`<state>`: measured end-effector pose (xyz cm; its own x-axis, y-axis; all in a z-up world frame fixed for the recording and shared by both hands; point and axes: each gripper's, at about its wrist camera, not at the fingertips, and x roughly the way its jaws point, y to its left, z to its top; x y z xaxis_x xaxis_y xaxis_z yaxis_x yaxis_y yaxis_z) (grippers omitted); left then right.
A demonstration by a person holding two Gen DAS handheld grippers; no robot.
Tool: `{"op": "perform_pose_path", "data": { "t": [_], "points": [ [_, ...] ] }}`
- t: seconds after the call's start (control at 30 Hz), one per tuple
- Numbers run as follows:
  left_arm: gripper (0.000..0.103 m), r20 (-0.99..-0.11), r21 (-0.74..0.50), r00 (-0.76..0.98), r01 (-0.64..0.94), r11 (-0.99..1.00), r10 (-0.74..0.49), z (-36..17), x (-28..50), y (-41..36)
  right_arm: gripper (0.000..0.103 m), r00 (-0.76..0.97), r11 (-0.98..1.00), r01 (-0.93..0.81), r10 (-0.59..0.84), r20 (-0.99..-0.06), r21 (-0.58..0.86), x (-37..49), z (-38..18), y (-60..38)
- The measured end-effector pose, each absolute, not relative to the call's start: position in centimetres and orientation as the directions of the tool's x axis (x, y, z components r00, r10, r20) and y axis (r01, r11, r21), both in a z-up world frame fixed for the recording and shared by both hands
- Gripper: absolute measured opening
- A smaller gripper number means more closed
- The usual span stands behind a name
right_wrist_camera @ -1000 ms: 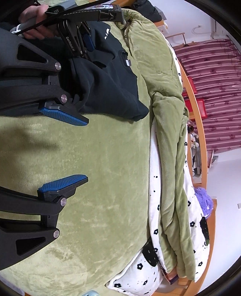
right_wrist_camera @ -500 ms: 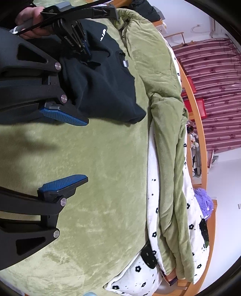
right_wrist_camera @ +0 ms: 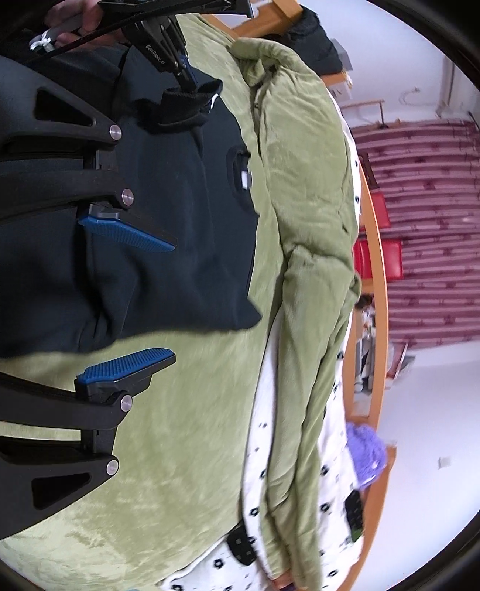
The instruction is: Fold small clothes
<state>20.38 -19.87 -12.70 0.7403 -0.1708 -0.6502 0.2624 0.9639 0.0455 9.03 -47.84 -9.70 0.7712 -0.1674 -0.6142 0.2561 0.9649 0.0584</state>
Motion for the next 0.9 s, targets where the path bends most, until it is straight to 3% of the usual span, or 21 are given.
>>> {"op": "perform_pose_path", "data": {
  "t": [0.57, 0.63, 0.7, 0.77, 0.9],
  "points": [
    [0.004, -0.719, -0.002, 0.687, 0.145, 0.989, -0.102, -14.7, 22.5, -7.7, 0.054, 0.747, 0.984, 0.166, -0.166, -0.643, -0.061, 13.3, -10.7, -39.2],
    [0.009, -0.724, -0.017, 0.681, 0.141, 0.99, -0.11, -14.8, 22.4, -7.0, 0.054, 0.744, 0.984, 0.164, -0.168, -0.646, -0.067, 13.4, -10.9, -39.0],
    [0.026, -0.724, -0.035, 0.68, 0.135, 0.99, -0.118, -14.8, 22.3, -6.6, 0.054, 0.741, 0.984, 0.162, -0.171, -0.649, -0.073, 13.4, -11.2, -38.9],
    [0.035, -0.719, -0.055, 0.683, 0.131, 0.99, -0.13, -14.7, 22.2, -6.4, 0.054, 0.738, 0.984, 0.162, -0.17, -0.653, -0.073, 13.5, -11.3, -39.0],
    [0.037, -0.718, -0.088, 0.676, 0.145, 0.986, -0.164, -14.5, 22.3, -7.2, 0.054, 0.74, 0.984, 0.163, -0.168, -0.651, -0.068, 13.4, -11.3, -39.2]
  ]
}}
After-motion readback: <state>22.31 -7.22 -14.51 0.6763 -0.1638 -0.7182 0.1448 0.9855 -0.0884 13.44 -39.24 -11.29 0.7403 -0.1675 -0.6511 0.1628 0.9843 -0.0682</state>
